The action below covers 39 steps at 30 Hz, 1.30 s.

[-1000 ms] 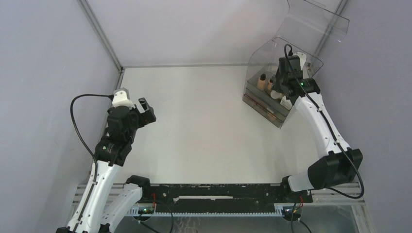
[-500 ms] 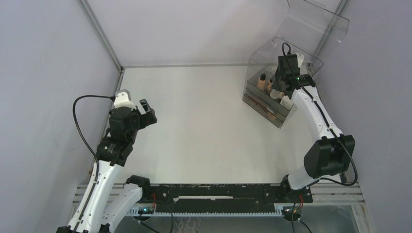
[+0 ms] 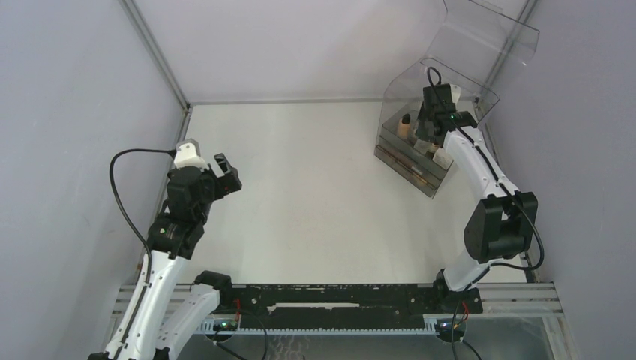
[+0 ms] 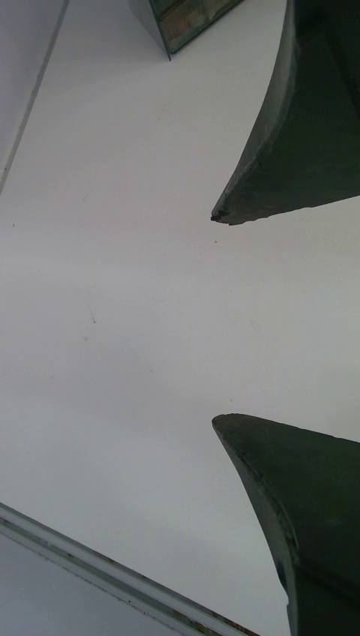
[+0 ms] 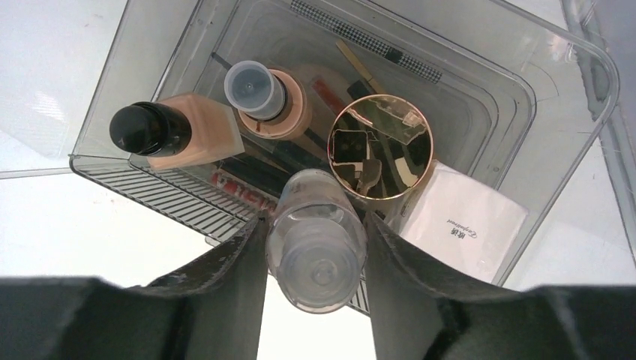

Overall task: Organize the makeup
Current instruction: Place the makeup in the storage box, then close the storage box at the center of the board.

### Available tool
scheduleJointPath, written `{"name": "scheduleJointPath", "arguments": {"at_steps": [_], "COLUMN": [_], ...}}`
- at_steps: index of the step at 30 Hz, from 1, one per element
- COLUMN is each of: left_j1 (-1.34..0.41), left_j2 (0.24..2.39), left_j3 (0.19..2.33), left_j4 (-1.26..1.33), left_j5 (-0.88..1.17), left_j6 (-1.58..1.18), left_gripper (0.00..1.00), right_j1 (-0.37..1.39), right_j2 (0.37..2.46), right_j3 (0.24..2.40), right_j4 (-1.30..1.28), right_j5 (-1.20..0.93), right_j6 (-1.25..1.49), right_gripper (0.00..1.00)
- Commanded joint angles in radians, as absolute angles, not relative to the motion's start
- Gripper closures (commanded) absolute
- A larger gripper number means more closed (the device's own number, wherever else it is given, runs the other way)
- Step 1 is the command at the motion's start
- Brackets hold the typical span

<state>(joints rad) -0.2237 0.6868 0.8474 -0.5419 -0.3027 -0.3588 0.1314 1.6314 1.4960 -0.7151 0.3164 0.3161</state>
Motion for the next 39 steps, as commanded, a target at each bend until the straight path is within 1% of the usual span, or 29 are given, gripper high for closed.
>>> {"name": "scheduleJointPath", "arguments": {"at_steps": [1, 2, 6, 8, 11, 14, 18, 23, 25, 26, 29, 34, 39], "left_j1": [-0.216, -0.216, -0.215, -0.216, -0.216, -0.216, -0.215, -0.216, -0.216, -0.216, -0.216, -0.216, -0.216], "left_j2": [0.679, 0.681, 0.687, 0.690, 0.693, 0.700, 0.711, 0.713, 0.717, 0.718, 0.719, 0.707, 0.700], "left_j3": [0.836, 0.835, 0.833, 0.834, 0.832, 0.827, 0.826, 0.828, 0.828, 0.828, 0.827, 0.828, 0.818], "left_j4": [-0.525, -0.525, -0.517, -0.514, -0.508, -0.499, -0.497, -0.489, -0.486, -0.485, -0.482, -0.492, -0.500], "left_j5": [-0.302, -0.301, -0.295, -0.292, -0.289, -0.284, -0.272, -0.266, -0.263, -0.260, -0.256, -0.261, -0.267], "left_j6": [-0.361, -0.361, -0.362, -0.362, -0.361, -0.358, -0.359, -0.359, -0.359, -0.358, -0.359, -0.360, -0.360], "left_gripper": [0.00, 0.00, 0.00, 0.00, 0.00, 0.00, 0.00, 0.00, 0.00, 0.00, 0.00, 0.00, 0.00], "right_j1": [0.130, 0.129, 0.132, 0.133, 0.141, 0.147, 0.151, 0.104, 0.065, 0.040, -0.071, -0.272, -0.422], "right_j2": [1.615, 1.611, 1.564, 1.539, 1.492, 1.412, 1.308, 1.215, 1.200, 1.206, 1.270, 1.455, 1.661], "right_j3": [1.554, 1.563, 1.601, 1.638, 1.717, 1.764, 1.842, 1.921, 1.927, 1.937, 2.024, 2.253, 2.421], "right_j4": [-0.704, -0.713, -0.733, -0.759, -0.792, -0.750, -0.687, -0.588, -0.525, -0.503, -0.484, -0.520, -0.514], "right_j5": [0.318, 0.319, 0.307, 0.289, 0.236, 0.145, 0.109, 0.201, 0.247, 0.259, 0.218, 0.010, -0.208], "right_j6": [0.323, 0.322, 0.309, 0.304, 0.291, 0.288, 0.284, 0.276, 0.271, 0.272, 0.309, 0.481, 0.647], "right_gripper": [0.39, 0.35, 0.29, 0.28, 0.29, 0.34, 0.38, 0.38, 0.33, 0.31, 0.30, 0.30, 0.31]}}
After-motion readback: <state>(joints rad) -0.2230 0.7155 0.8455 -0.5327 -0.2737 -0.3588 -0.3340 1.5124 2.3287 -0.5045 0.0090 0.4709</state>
